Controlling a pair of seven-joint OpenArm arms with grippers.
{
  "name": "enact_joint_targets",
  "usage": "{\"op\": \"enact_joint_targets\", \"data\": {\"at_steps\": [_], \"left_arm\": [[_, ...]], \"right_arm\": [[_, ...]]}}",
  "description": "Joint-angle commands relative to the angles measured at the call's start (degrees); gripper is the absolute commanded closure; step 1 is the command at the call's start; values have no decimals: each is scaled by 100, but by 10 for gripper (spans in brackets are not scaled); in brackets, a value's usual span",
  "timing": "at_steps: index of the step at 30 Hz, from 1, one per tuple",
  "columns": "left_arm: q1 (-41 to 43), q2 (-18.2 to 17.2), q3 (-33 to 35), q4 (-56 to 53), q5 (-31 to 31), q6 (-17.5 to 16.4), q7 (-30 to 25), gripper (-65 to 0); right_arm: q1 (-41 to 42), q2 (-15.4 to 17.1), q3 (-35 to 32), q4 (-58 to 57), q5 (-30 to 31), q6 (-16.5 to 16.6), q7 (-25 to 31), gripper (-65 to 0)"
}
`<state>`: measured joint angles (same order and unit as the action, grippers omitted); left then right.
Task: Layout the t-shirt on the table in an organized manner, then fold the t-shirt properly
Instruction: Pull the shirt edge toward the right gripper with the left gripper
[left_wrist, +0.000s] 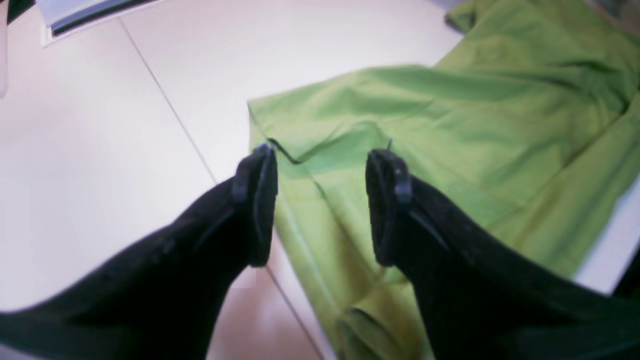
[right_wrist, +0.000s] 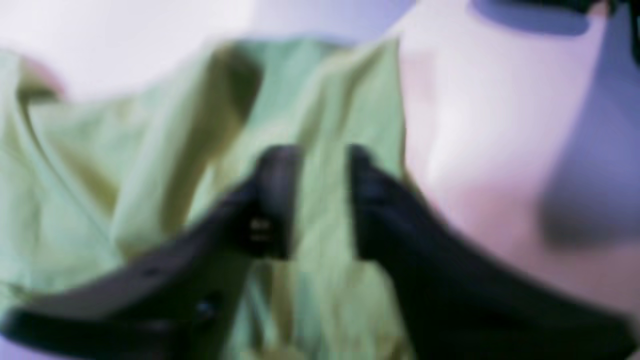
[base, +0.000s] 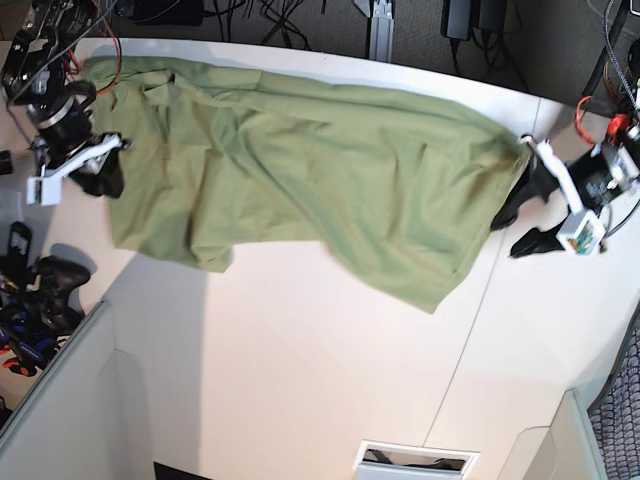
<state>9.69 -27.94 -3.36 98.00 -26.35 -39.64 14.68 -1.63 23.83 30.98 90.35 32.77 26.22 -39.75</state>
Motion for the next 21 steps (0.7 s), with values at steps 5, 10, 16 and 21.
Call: {"op": "enact_joint_targets", "data": {"at_steps": [5,10,16,21], "left_arm": [[-385,-81,125,-673,-90,-36,-72,-323],[-396,-83,125,-876,-87,-36,-70,-322],[-402,-96,125,-894,-90,-36,-24,-386],[-820,-94,127,-1296,-138,-36,22,-429]], "right_arm": [[1305,122,46,-1351,22,-24,417,-339],[2424,125,46,-2874,-457,-26,662,-339],[3193,125,-52,-4358,-885,-24,787,-339],[3259,114,-640,-4868,-984,-26,920,-339]]}}
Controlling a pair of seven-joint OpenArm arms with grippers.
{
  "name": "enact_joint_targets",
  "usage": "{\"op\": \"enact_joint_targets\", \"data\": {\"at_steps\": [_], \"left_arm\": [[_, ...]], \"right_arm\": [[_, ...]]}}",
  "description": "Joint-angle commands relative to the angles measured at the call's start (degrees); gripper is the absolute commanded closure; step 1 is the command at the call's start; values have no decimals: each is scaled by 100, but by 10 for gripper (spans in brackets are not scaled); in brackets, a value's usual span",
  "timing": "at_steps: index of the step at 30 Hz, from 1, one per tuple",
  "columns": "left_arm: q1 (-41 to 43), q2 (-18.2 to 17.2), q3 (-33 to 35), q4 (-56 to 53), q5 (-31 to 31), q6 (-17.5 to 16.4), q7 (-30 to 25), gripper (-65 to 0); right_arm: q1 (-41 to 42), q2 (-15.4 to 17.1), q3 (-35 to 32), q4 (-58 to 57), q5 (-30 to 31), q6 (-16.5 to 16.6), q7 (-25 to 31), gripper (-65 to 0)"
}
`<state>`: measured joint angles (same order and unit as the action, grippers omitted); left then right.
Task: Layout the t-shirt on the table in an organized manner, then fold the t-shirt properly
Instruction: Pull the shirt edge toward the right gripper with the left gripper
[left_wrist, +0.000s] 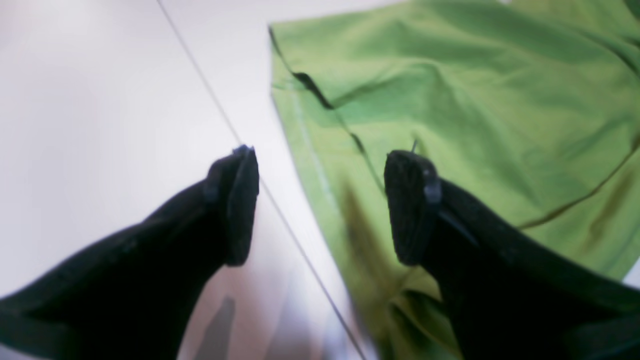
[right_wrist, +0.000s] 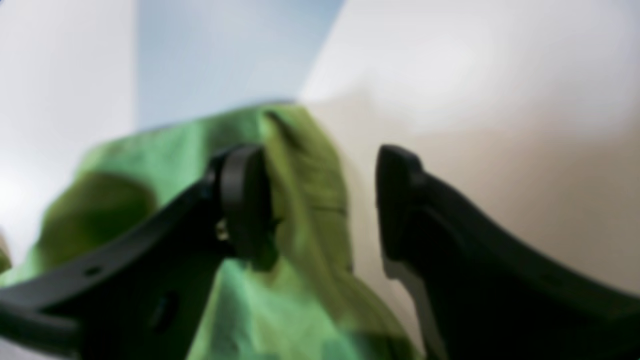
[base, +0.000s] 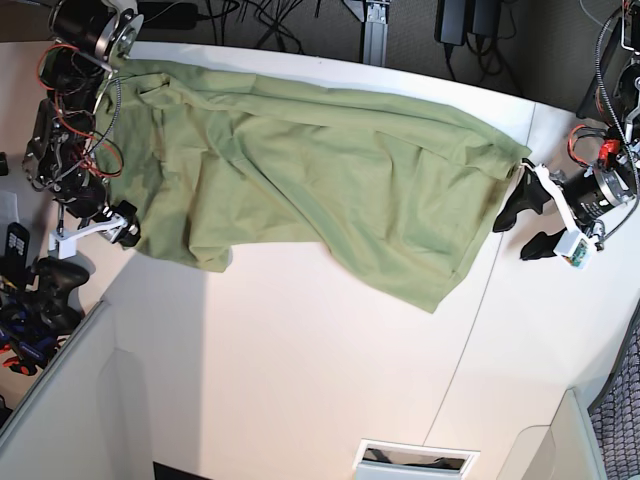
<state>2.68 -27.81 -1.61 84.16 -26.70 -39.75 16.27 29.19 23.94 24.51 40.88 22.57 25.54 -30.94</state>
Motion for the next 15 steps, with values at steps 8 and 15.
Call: {"op": "enact_joint_targets", "data": {"at_steps": [8,15], "left_arm": [[-1888,254,260,-2011,-597,-25,20,-429],[-2994,870,625,-3589,-629,-25,-17,-429]], "right_arm": [[173,94,-433,81,92,44,-81,-339],[173,74,-433,81,354,44,-422,-339]]}}
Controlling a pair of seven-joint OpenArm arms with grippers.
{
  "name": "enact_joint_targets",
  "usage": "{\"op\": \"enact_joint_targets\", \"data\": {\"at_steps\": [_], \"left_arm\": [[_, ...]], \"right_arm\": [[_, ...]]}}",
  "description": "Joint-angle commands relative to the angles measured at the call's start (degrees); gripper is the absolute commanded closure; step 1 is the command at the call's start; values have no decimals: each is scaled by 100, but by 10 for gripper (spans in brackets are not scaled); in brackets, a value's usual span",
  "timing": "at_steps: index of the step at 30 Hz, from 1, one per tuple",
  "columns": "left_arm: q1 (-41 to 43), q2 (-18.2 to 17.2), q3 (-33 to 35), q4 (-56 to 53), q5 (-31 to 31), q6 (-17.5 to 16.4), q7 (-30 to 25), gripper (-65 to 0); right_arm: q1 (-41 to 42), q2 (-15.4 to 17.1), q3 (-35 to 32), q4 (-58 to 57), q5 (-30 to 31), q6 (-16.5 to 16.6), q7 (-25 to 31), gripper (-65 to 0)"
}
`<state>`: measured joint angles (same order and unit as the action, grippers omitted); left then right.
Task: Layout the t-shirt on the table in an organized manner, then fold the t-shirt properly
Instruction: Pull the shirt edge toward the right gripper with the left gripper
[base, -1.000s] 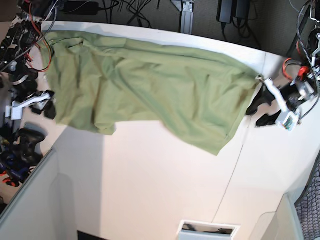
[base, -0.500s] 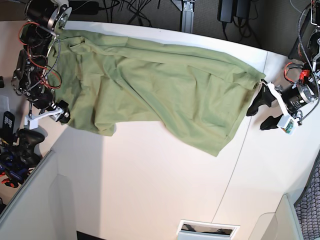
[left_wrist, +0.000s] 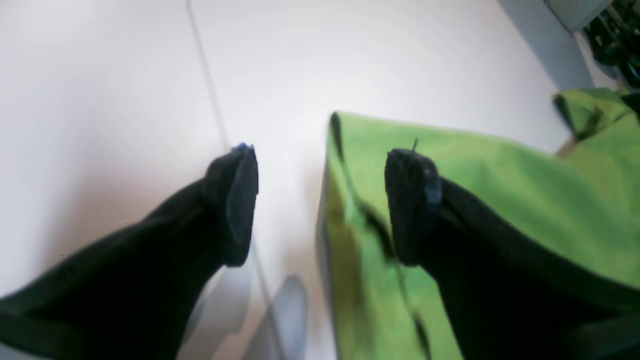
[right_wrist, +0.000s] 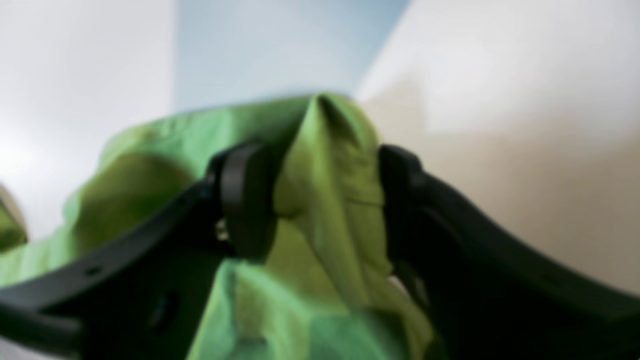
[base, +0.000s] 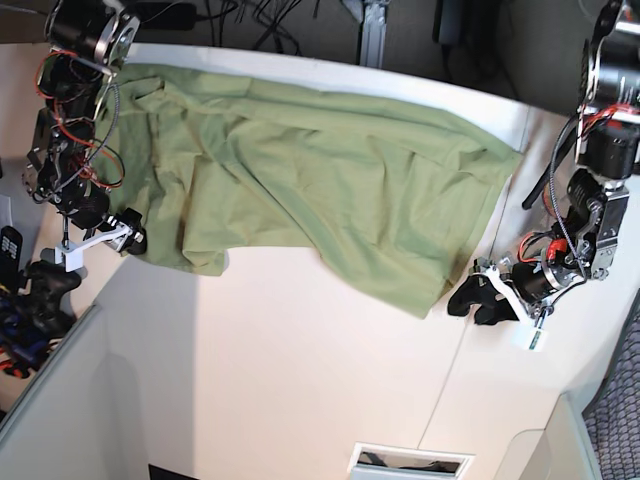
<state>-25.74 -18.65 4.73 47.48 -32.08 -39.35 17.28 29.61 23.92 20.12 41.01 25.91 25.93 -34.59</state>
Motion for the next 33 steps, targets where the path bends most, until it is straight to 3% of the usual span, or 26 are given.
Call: {"op": "enact_joint_targets", "data": {"at_steps": [1,3,11,18,23,25,27,31,33], "left_arm": [[-225,35,4,-66,-92,-65,-116,-429],[-326,195,28,-337,-22,-65,-98,-429],[-313,564,28,-938,682,531,-337,-428],[-293,632,72,-938,752,527,-116,-427],[-284,734,516,-933,754,507,-120,-416],[-282,739,662,-931,750,509,-162,-337],[-284,734,693,-931,750,509,-170,-192],[-297,708,682,-931,754,507,-343,-20],[-323,697,682,-931,754,505,-380,0]], "right_arm": [[131,81,7,68,20,4,-109,-339],[131,81,7,68,20,4,-181,-339],[131,81,7,79,28,4,-197,-338],[133,81,7,76,240,4,-210,-338],[133,81,7,111,304,7,-210,-338],[136,81,7,144,299,7,-210,-338],[133,83,7,190,289,7,-208,-319],[136,83,7,273,146,4,-70,-131],[136,83,7,293,146,4,129,-46]]}}
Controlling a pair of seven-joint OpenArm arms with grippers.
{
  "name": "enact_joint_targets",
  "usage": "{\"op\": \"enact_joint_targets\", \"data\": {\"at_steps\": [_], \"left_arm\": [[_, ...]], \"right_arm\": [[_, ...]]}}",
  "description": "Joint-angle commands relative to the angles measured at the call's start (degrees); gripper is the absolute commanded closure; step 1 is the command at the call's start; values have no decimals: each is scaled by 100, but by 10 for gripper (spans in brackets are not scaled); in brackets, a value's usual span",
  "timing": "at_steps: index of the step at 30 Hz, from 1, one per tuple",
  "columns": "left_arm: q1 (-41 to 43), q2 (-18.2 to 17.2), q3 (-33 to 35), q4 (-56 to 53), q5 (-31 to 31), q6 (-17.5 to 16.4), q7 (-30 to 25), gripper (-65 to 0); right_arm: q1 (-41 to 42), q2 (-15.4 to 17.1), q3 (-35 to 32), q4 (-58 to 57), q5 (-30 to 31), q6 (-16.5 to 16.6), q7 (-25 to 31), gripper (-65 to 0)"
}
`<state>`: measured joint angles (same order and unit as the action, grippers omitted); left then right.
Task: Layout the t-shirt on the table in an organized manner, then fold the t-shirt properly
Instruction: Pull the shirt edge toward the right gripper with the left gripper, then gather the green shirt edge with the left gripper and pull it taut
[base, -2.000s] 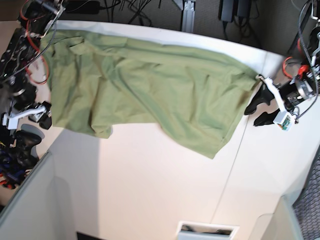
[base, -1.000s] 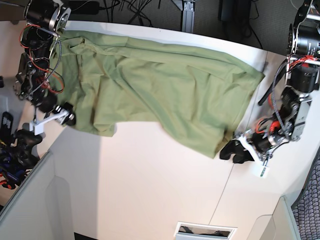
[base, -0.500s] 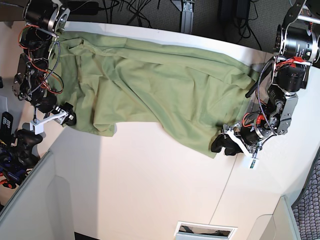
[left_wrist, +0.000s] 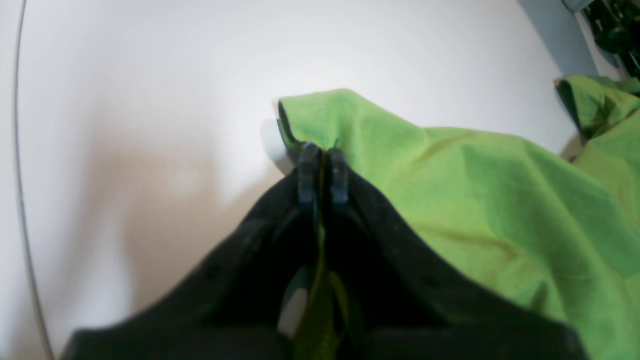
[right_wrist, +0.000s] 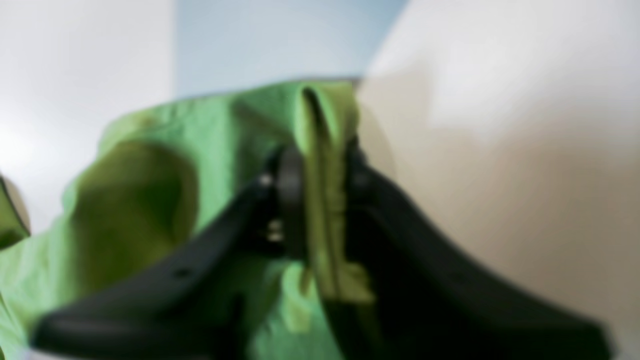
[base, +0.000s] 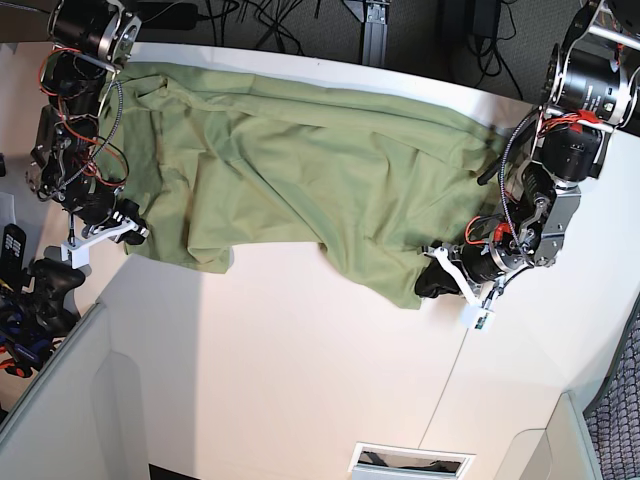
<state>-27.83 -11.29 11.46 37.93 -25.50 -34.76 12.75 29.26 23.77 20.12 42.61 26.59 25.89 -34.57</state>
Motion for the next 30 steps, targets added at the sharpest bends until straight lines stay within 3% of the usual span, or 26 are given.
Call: {"op": "enact_joint_targets", "data": {"at_steps": [1,6,9,16,30], "left_arm": [[-140,-83,9,26,94,39,50,0],[-168,-308,9,254,96,-111,-254,0],[-164,-457,9,551,111,-524,-308,0],[76,-678,9,1600,400,-524,-308,0],[1827,-1331,20,4784,1123,-524,-310,0]], "right_arm": [[179,98,7,140,81,11,192,-6],[181,111,7,197,83,11,201,0],[181,142,7,208,81,17,227,0],[120,264,7,422,81,256,181,0],[-798,529,7,1639,87,267,166,0]]}}
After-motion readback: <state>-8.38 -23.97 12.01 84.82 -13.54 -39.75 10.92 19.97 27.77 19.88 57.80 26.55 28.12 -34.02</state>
